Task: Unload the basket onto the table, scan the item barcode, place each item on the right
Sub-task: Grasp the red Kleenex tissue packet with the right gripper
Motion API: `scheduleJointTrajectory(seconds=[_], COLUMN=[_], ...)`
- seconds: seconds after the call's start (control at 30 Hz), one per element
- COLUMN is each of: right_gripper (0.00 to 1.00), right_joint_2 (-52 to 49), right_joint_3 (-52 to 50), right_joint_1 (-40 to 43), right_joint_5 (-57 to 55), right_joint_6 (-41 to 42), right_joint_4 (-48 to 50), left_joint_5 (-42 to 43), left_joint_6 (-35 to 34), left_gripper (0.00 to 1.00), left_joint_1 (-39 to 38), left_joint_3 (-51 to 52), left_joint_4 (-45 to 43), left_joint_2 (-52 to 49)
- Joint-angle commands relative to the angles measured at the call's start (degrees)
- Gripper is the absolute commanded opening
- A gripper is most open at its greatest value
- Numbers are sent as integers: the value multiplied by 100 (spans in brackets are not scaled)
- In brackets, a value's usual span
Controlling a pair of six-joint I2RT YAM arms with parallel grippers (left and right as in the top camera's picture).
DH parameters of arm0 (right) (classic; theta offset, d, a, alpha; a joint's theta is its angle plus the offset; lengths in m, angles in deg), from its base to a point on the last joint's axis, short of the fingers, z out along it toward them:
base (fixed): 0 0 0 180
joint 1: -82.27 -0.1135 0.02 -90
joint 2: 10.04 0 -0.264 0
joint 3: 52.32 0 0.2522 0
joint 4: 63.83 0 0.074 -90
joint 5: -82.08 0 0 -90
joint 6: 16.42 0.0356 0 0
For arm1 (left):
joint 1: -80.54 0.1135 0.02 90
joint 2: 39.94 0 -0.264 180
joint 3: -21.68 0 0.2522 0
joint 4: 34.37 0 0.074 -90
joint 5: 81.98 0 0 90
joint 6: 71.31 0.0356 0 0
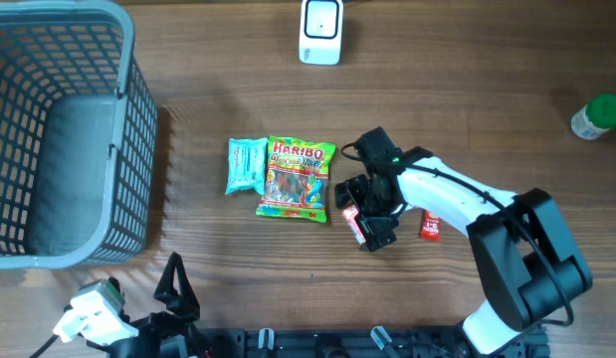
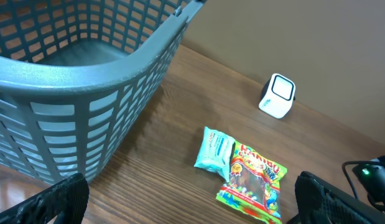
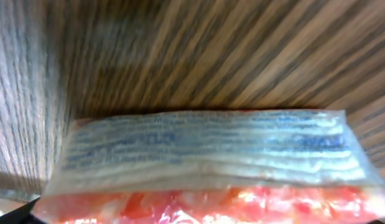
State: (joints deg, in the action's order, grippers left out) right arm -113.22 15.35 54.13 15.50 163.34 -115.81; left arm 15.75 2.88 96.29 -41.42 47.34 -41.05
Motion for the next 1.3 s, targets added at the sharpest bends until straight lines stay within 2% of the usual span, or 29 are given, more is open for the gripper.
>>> scheduleJointTrajectory(seconds=[0.0, 0.13, 0.3, 0.53, 0.73, 0.87, 1.0, 1.13, 1.2, 1.27], right_gripper=[100, 100, 100, 99, 69, 70, 70, 71, 71, 72], right_joint_2=[-363, -350, -330, -330, -330, -330, -330, -330, -330, -330], right_joint_3=[-275, -2, 315, 315, 361, 542, 1152, 2170, 2597, 2667], right_joint_1=[-61, -9, 177, 181, 188, 199, 199, 199, 199, 199], right_joint_5=[-538, -463, -1274, -1561, -1781, -2175, -2363, -1768, -855, -140], right_joint_6=[-949, -1637, -1950, -2076, -2465, -2966, -3394, -4291, -5274, -5877], right_joint_4=[358, -35, -881, -721, -599, -739, -1436, -2603, -3176, -3495], left_joint_5=[-28, -28, -28, -28, -28, -28, -28, -28, -28, -28], left_joint_6=[-33, -35, -33, -35, -33, -33, -35, -35, -35, -35], left_gripper=[100, 100, 100, 100, 100, 100, 100, 100, 100, 100], left_joint_1=[-15, -15, -15, -15, -15, -15, -15, -15, -15, -15], left_joint_3=[13, 13, 13, 13, 13, 13, 13, 13, 13, 13], left_joint_4=[-20, -17, -17, -17, -17, -17, -17, -17, -17, -17], left_joint_2=[39, 39, 39, 39, 39, 39, 39, 39, 39, 39])
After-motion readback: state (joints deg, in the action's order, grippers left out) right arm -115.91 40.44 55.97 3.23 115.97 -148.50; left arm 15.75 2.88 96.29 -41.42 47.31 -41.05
